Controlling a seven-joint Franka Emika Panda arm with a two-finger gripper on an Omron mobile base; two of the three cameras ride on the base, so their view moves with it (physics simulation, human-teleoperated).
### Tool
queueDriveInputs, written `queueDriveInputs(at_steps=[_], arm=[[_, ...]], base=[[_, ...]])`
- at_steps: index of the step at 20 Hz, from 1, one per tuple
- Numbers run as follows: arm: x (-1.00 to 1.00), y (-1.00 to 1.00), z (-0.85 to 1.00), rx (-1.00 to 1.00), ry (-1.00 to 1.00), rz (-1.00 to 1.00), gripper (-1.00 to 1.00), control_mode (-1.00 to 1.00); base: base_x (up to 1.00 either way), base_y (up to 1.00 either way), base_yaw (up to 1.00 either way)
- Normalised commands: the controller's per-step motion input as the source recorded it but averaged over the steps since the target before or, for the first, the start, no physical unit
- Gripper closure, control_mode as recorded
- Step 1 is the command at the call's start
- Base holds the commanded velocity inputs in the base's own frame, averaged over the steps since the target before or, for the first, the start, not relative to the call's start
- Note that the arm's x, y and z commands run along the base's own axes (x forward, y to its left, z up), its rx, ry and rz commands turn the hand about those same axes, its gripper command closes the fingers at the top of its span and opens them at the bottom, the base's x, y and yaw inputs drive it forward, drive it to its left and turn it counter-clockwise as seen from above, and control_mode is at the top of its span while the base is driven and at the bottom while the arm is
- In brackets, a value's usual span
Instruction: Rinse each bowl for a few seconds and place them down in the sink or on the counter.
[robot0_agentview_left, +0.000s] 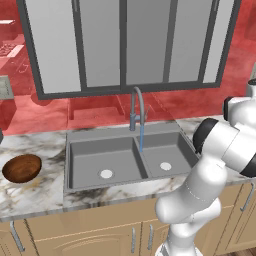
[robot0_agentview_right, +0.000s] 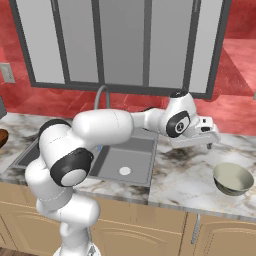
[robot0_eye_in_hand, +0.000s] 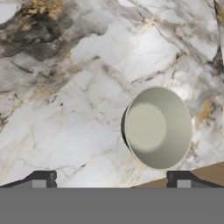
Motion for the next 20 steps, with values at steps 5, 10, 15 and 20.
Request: queueDriveInputs(at_steps=[5,10,15,20], arm=[[-0.03,-0.14,-0.10,0.00,0.00,0.00,-1.00,-1.00],[0.00,-0.04,-0.08,0.00,-0.01,0.00,-1.00,-1.00],[0.00,-0.07,-0.09,0.00,-0.01,0.04,-1.00,-1.00],[0.00,-0.09,-0.09,0.00,-0.01,0.03,-1.00,-1.00]], base=[[0.00,0.00,0.00],[0.00,0.00,0.00],[0.00,0.00,0.00],[0.00,0.00,0.00]])
